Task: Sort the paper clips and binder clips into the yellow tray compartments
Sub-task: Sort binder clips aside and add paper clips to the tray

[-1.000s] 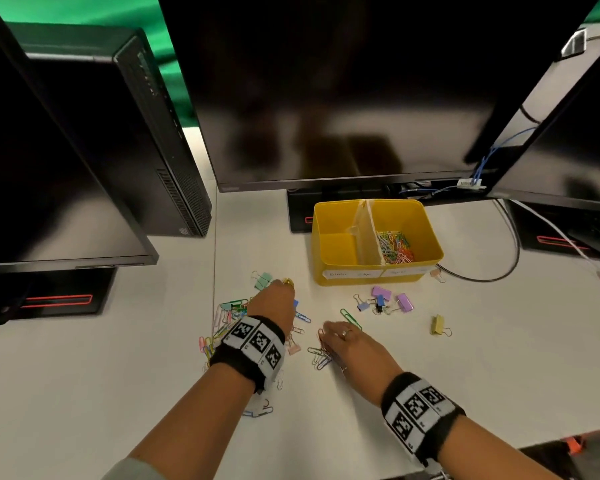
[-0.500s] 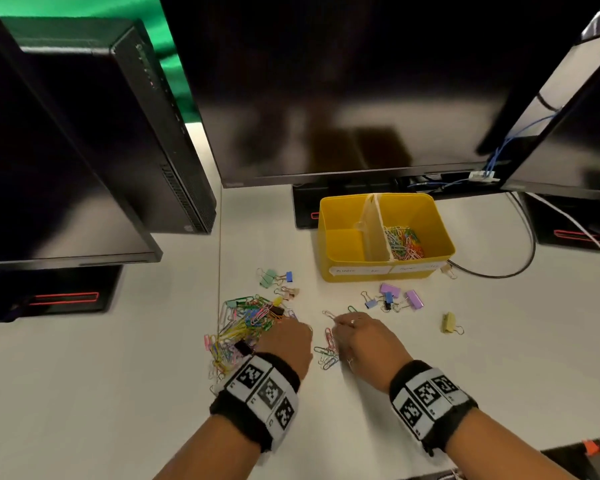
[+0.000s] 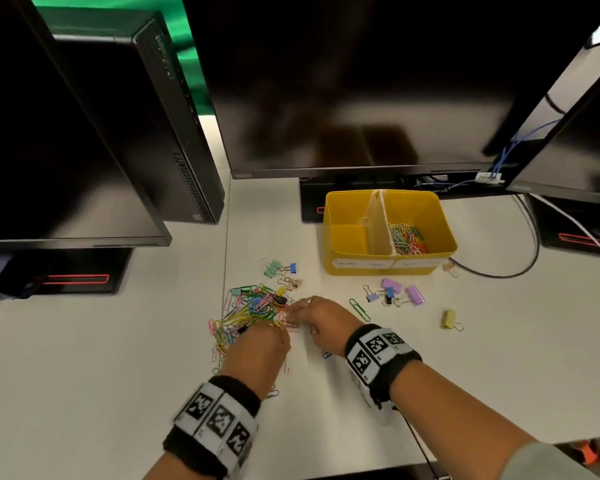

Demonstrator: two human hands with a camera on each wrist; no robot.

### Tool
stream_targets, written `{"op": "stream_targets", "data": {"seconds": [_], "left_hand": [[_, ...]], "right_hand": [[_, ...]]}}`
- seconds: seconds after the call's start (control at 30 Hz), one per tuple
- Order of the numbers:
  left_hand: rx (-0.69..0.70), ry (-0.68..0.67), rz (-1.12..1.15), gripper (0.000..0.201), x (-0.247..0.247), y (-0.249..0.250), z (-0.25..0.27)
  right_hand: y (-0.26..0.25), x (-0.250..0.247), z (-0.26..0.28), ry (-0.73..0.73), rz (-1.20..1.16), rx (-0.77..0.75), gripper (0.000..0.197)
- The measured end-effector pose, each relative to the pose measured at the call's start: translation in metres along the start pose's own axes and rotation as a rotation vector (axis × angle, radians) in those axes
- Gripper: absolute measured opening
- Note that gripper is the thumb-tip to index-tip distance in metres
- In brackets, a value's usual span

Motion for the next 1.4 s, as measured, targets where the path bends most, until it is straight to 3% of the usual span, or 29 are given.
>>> {"op": "stream_targets", "data": {"seconds": [0.13, 0.3, 0.37, 0.47, 0.57, 0.63, 0.7, 0.8, 0.93, 1.03, 1.13, 1.27, 1.4], "left_hand": [[-0.2, 0.23, 0.164, 0.028, -0.03, -0.056, 0.013], [-0.3, 0.137, 0.127, 0.04, -0.006, -0.092, 0.016], [-0.296, 0.089, 0.078, 0.043, 0.001, -0.093, 0.015], [-0.28, 0.119, 0.032, 0.042, -0.005, -0.085, 0.014], [-0.192, 0.192, 0.073, 0.051, -0.018, -0.053, 0.011], [-0.03, 0.091, 0.098, 0.074, -0.008, -0.012, 0.002], [0.097, -0.037, 0.021, 0.086, 0.009, 0.028, -0.008], [0.126, -0.155, -0.119, 0.087, 0.033, 0.053, -0.023], [0.111, -0.195, -0.116, 0.076, 0.047, 0.059, -0.033], [0.06, -0.195, -0.005, 0.058, 0.052, 0.054, -0.036], [0.023, -0.167, -0.012, 0.04, 0.054, 0.044, -0.039], [-0.015, -0.158, -0.073, 0.034, 0.054, 0.036, -0.04], [-0.027, -0.19, -0.171, 0.031, 0.054, 0.037, -0.042]], "right_hand": [[0.013, 0.002, 0.021, 0.005, 0.146, 0.081, 0.056], [0.017, 0.009, 0.056, 0.021, 0.12, 0.089, 0.05], [0.016, 0.004, 0.064, 0.105, 0.081, 0.065, 0.048], [0.042, -0.008, 0.069, 0.179, 0.048, 0.261, 0.056], [0.056, 0.001, 0.063, 0.062, 0.009, 0.402, 0.1], [0.046, 0.008, 0.056, 0.029, 0.054, 0.352, 0.099], [0.042, 0.004, 0.056, 0.091, 0.032, 0.322, 0.087], [0.058, -0.008, 0.073, 0.164, -0.023, 0.376, 0.084], [0.071, -0.006, 0.078, 0.008, 0.07, 0.394, 0.099], [0.063, -0.005, 0.057, -0.03, 0.084, 0.328, 0.089], [0.06, -0.011, 0.036, -0.002, 0.06, 0.269, 0.064], [0.068, -0.014, 0.038, 0.038, -0.02, 0.276, 0.029], [0.082, -0.006, 0.056, 0.057, 0.063, 0.349, 0.022]]}}
Point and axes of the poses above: each hand's wrist, its own z-axis away from the middle knuckle, its own x-axis out of the palm, y = z × x, the point moved 9 cm from there along -z, towards the middle knuckle, and after that the axes turned 1 degree about x, right-handed, at the moved point
